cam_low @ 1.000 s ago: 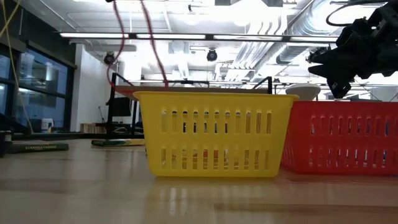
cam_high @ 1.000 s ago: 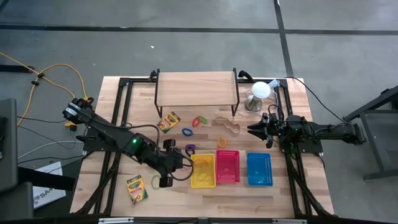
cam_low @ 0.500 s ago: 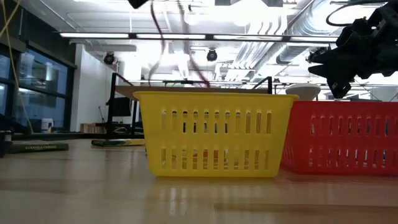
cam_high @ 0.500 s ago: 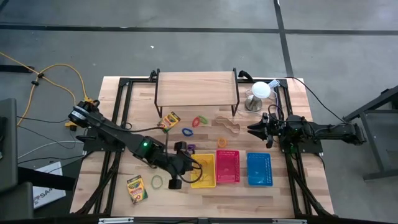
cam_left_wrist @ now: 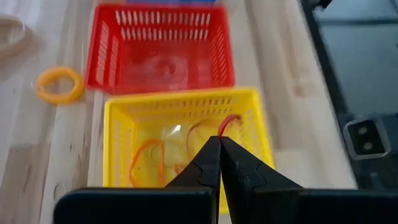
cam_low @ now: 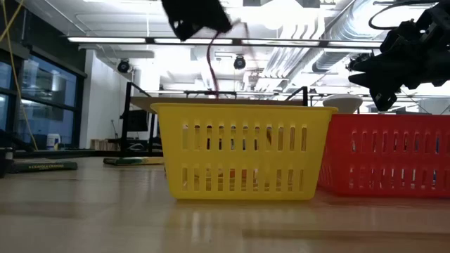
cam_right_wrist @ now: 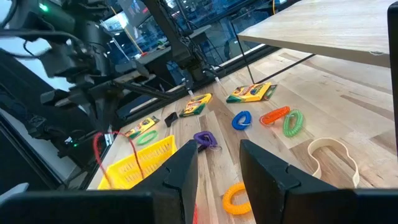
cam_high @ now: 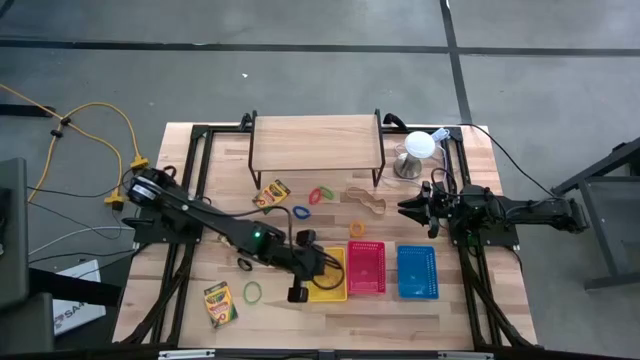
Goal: Pick & Place Office Desk Supplies
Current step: Put the red rubber band into the yellow bin
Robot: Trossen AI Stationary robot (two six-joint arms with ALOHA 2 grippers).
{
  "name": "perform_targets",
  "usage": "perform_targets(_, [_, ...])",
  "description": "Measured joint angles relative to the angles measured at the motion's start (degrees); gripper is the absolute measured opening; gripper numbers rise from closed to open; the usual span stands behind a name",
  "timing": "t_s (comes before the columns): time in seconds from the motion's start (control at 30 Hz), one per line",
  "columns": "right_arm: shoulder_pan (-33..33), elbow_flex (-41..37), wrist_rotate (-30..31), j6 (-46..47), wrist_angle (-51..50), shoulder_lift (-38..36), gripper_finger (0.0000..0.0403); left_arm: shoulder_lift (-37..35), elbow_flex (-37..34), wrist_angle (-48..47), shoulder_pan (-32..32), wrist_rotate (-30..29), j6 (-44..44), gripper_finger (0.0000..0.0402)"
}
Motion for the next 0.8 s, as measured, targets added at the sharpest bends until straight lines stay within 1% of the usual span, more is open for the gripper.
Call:
perform_targets(0.5, [0.01, -0.01, 0.00, 0.00, 0.01, 0.00, 0.0107, 7.94, -0.04, 0.18, 0.34, 2.73, 0.42, 0.0001])
perform_targets(0.8, [-0.01, -0.01, 0.00, 0.02, -0.01, 0.00, 0.0107, 8.21, -0.04, 0.80, 0.58, 3.38, 0.44, 0.0001])
